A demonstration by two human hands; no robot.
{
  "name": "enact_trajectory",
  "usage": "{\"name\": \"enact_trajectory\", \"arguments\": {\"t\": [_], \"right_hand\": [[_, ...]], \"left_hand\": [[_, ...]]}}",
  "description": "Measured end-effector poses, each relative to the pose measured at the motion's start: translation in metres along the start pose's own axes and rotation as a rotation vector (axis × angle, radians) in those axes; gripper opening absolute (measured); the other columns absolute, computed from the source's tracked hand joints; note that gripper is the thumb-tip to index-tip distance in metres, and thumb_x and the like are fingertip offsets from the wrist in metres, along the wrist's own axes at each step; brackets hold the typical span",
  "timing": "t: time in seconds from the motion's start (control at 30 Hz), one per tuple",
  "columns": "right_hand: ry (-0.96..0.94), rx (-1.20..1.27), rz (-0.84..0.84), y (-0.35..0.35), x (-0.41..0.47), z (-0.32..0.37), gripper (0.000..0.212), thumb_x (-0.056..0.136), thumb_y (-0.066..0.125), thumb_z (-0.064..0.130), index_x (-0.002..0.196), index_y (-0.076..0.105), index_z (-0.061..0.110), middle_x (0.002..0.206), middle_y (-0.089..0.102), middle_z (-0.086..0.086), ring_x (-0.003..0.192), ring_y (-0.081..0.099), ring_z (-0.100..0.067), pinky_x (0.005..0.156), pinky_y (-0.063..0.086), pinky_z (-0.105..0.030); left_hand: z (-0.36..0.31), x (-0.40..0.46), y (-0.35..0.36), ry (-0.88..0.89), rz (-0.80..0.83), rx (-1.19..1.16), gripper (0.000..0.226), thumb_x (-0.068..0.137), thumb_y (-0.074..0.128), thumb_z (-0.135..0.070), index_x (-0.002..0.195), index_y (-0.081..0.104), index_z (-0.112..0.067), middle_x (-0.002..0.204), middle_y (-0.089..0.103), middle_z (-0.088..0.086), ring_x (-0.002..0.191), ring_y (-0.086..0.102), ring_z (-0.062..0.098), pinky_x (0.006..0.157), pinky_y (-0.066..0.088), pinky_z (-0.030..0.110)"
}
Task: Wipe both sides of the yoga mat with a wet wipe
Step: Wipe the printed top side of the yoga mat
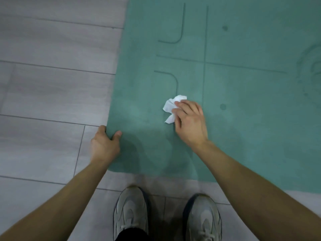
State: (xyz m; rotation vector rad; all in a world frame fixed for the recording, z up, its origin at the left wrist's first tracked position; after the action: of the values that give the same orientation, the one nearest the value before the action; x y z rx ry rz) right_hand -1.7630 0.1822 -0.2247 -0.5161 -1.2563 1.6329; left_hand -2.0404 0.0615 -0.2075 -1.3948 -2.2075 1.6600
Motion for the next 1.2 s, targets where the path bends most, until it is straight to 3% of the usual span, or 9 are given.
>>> {"name": "enact_trajectory", "arguments": {"t": [0.13, 0.3, 0.43, 0.53, 0.67, 0.83, 0.97, 1.03, 1.2], "right_hand": [[0.119, -0.048, 0.082, -0.001, 0.02, 0.004, 0.047, 0.089, 0.065, 0.01, 0.137, 0.063, 0.013, 0.125, 0.066, -0.002, 0.116, 0.053, -0.03, 0.097, 0.046, -0.043], [0.045, -0.035, 0.241, -0.005, 0.053, -0.004, 0.046, 0.085, 0.063, 0.0, 0.129, 0.068, 0.012, 0.12, 0.065, -0.008, 0.113, 0.054, -0.034, 0.095, 0.051, -0.047], [0.122, -0.007, 0.11, -0.031, 0.074, -0.03, 0.048, 0.083, 0.052, 0.012, 0.127, 0.07, 0.01, 0.117, 0.067, -0.013, 0.112, 0.055, -0.038, 0.097, 0.05, -0.049], [0.242, 0.014, 0.012, -0.037, 0.086, -0.048, 0.043, 0.087, 0.057, -0.001, 0.128, 0.07, 0.008, 0.116, 0.066, -0.015, 0.113, 0.054, -0.039, 0.098, 0.048, -0.045], [0.209, 0.107, -0.036, -0.017, 0.1, -0.034, 0.044, 0.09, 0.055, -0.005, 0.129, 0.07, 0.009, 0.118, 0.063, -0.011, 0.115, 0.052, -0.033, 0.097, 0.045, -0.034], [0.01, 0.139, 0.057, 0.025, 0.098, 0.028, 0.041, 0.094, 0.061, -0.002, 0.132, 0.07, 0.011, 0.117, 0.064, -0.01, 0.115, 0.055, -0.035, 0.105, 0.049, -0.044], [-0.519, 0.149, 0.314, 0.055, 0.056, 0.105, 0.037, 0.097, 0.062, 0.007, 0.133, 0.069, 0.015, 0.12, 0.061, -0.004, 0.115, 0.052, -0.029, 0.1, 0.052, -0.04], [-0.589, 0.149, 0.263, 0.046, 0.078, 0.082, 0.033, 0.103, 0.057, 0.015, 0.132, 0.071, 0.021, 0.123, 0.064, 0.0, 0.117, 0.054, -0.026, 0.099, 0.053, -0.036], [0.165, -0.033, -0.024, 0.01, 0.177, -0.044, 0.038, 0.098, 0.05, 0.006, 0.127, 0.074, 0.014, 0.116, 0.063, -0.013, 0.11, 0.056, -0.039, 0.094, 0.055, -0.047]], "left_hand": [[0.003, 0.014, -0.011, -0.009, -0.021, -0.021, 0.027, 0.098, 0.07, -0.029, 0.107, 0.056, -0.008, 0.111, 0.069, 0.022, 0.105, 0.064, 0.045, 0.086, 0.051, 0.046], [0.021, 0.063, -0.063, -0.063, -0.117, 0.019, 0.028, 0.094, 0.073, -0.029, 0.106, 0.059, -0.008, 0.113, 0.07, 0.022, 0.105, 0.066, 0.044, 0.091, 0.054, 0.048], [0.07, 0.096, -0.127, -0.224, -0.169, 0.185, 0.045, 0.092, 0.073, -0.036, 0.119, 0.055, -0.005, 0.121, 0.066, 0.029, 0.109, 0.064, 0.049, 0.092, 0.055, 0.054], [0.086, 0.099, -0.134, -0.353, -0.212, 0.328, 0.077, 0.084, 0.077, -0.04, 0.138, 0.038, 0.0, 0.139, 0.05, 0.031, 0.128, 0.051, 0.05, 0.106, 0.047, 0.059], [0.029, 0.09, -0.101, -0.055, -0.233, 0.593, 0.125, 0.068, 0.083, -0.059, 0.161, 0.012, -0.014, 0.163, 0.021, 0.02, 0.15, 0.023, 0.039, 0.119, 0.026, 0.054], [-0.064, 0.092, -0.069, 0.46, 0.033, 0.625, 0.082, 0.083, 0.074, -0.054, 0.155, 0.042, -0.031, 0.159, 0.038, 0.01, 0.145, 0.037, 0.034, 0.12, 0.035, 0.049], [-0.095, 0.089, -0.05, 0.548, 0.157, 0.658, 0.09, 0.078, 0.073, -0.069, 0.155, 0.04, -0.037, 0.159, 0.037, 0.0, 0.144, 0.038, 0.028, 0.117, 0.04, 0.046], [-0.093, 0.09, -0.045, 0.527, 0.22, 0.671, 0.099, 0.073, 0.078, -0.069, 0.158, 0.035, -0.039, 0.161, 0.031, -0.004, 0.145, 0.035, 0.025, 0.115, 0.043, 0.046], [-0.085, 0.091, -0.05, 0.563, 0.262, 0.728, 0.119, 0.063, 0.089, -0.062, 0.161, 0.024, -0.045, 0.163, 0.022, -0.008, 0.147, 0.031, 0.022, 0.112, 0.047, 0.047]]}}
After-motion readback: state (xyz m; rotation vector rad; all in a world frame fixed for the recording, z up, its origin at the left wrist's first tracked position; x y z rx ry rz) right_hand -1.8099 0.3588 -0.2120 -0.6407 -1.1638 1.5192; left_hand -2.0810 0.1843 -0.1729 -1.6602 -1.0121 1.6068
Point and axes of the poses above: each hand's wrist, its own x-axis towards the middle knuckle, its own y-axis out of the palm, z = x × y, the point moved 3 cm from there along x, towards the middle knuckle
